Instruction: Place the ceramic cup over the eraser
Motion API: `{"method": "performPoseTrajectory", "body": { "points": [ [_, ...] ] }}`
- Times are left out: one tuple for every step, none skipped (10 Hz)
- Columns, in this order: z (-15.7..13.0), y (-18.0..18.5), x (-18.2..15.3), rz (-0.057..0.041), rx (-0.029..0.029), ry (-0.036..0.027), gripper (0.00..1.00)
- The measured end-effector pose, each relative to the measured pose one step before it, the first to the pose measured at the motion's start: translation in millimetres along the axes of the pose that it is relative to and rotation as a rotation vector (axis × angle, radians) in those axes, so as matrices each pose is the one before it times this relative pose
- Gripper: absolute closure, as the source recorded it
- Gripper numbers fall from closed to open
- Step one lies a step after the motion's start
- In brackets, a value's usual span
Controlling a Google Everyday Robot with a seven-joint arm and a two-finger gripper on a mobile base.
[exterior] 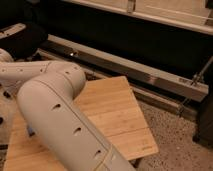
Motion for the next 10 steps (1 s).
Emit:
{"method": "performPoseTrajectory", "body": {
  "points": [
    [1.76,2.25,-1.36,-0.00217,-0.00560,-0.00533,0.20],
    [3.04,3.05,-0.49,-0.00344,-0.00687,-0.00396,0.20],
    [2.45,0.83,-0.03,-0.00002,-0.00635,-0.00311,0.20],
    [1.49,-0.28,0.30,0.00047,-0.00493,-0.00239,0.20],
    [1.68,0.76,0.63,-0.00130,-0.00917,-0.00401,0.20],
    [-0.45,0.05,1.00,-0.00159,-0.00978,-0.00701,0.20],
    [-1.98,-1.12,0.46,0.00049,-0.00595,-0.00974,0.20],
    [0.03,-2.55,0.31,0.00313,0.00028,-0.00110,0.20],
    [-0.05,0.27,-0.06,-0.00025,-0.00005,-0.00009,0.20],
    [0.12,2.57,-0.25,-0.00334,-0.00043,0.00004,0.20]
  ]
}}
